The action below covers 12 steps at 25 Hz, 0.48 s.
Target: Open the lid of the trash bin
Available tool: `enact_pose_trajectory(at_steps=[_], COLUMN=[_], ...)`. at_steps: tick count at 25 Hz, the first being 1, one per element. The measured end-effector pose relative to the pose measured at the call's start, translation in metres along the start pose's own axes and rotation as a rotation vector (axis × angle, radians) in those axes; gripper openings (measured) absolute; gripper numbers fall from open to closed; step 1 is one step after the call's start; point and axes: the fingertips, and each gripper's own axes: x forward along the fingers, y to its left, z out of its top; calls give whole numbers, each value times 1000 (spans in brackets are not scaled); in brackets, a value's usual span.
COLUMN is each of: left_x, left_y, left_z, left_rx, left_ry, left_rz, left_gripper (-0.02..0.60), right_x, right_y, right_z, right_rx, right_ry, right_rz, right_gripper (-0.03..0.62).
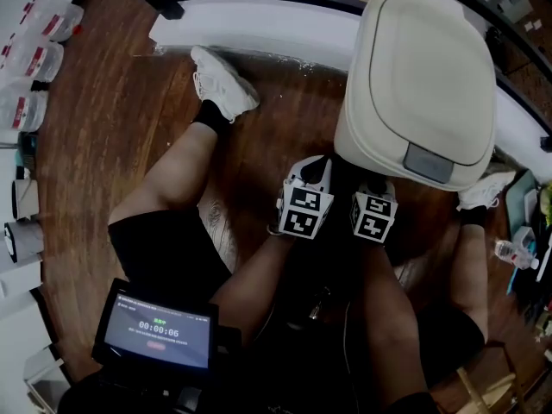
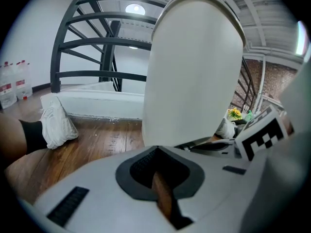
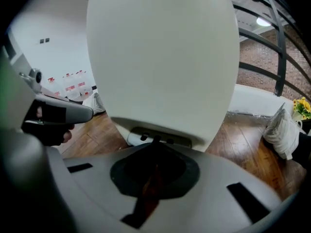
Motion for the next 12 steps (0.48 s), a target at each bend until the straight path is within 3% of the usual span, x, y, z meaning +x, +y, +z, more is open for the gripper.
enact_pose_trajectory(at_steps=[12], left_x=[18], left_y=[10], left_z=[-10], left_rx=[-53], left_ry=[30], left_rz=[1], left_gripper=[-2], right_x=[23], right_y=[0], right_z=[-9], right_rx=[20], right_ry=[5], right_rz=[30], right_gripper=[5])
